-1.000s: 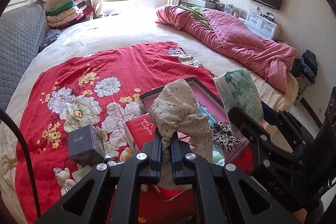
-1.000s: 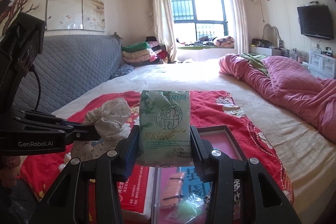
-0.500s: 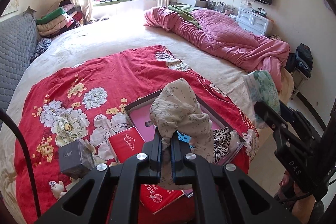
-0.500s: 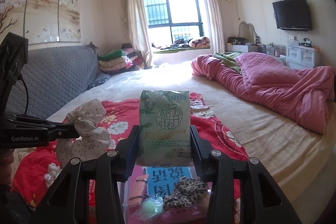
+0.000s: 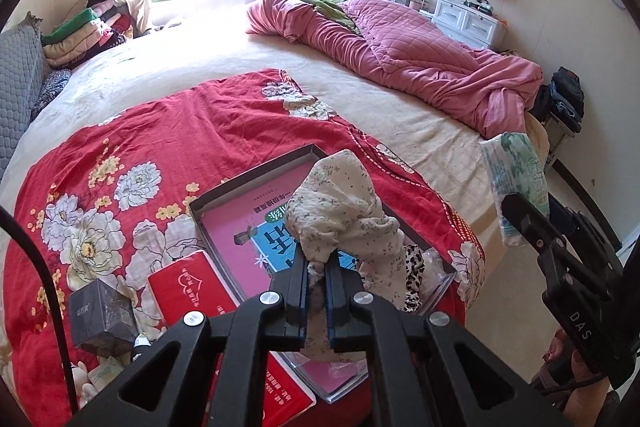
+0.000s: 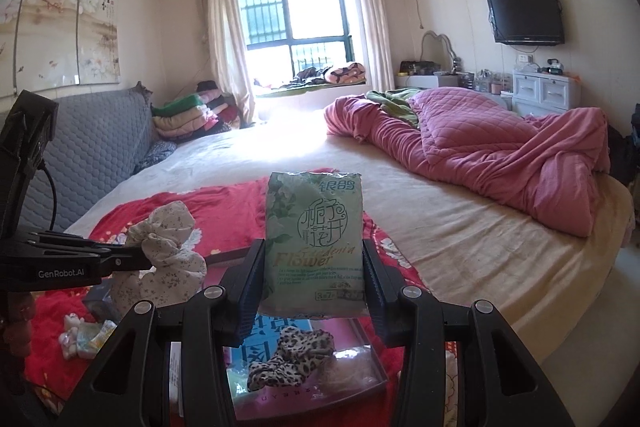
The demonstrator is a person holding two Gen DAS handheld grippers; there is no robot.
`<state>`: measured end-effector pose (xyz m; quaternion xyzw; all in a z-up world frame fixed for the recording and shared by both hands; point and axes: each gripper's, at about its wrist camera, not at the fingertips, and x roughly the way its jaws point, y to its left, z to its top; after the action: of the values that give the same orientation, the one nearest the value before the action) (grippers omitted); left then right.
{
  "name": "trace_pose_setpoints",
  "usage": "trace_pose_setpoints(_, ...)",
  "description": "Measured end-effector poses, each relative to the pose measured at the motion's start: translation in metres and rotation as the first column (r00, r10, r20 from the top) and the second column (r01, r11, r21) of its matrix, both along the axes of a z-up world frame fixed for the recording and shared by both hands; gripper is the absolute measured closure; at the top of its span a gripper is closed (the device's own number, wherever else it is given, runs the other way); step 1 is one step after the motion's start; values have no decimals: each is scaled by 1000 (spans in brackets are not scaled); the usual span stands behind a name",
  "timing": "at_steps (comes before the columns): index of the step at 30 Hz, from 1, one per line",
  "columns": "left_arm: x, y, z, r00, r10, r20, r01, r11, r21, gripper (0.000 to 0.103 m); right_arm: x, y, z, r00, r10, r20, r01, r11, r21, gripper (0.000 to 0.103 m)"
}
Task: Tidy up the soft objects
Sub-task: 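Lift the white cloth and green tissue pack and carry them over the pink tray, then lower the green tissue pack into the tray and open the right tool while left tool lowers the white cloth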
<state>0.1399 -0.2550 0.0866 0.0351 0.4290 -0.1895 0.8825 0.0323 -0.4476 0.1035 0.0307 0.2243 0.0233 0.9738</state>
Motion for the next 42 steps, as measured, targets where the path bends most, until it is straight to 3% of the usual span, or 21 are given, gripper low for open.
trace_pose_setpoints(16,24,-14,-72,989,-10,-145,16,999,37,96,30,23,-63,976,78,-201,-85,996,-24,56)
trace_pose_setpoints(42,45,-13,-115,971,7,-241,7,998,60,96,53,38,-109,929,133,-345,-152,988,-30,56)
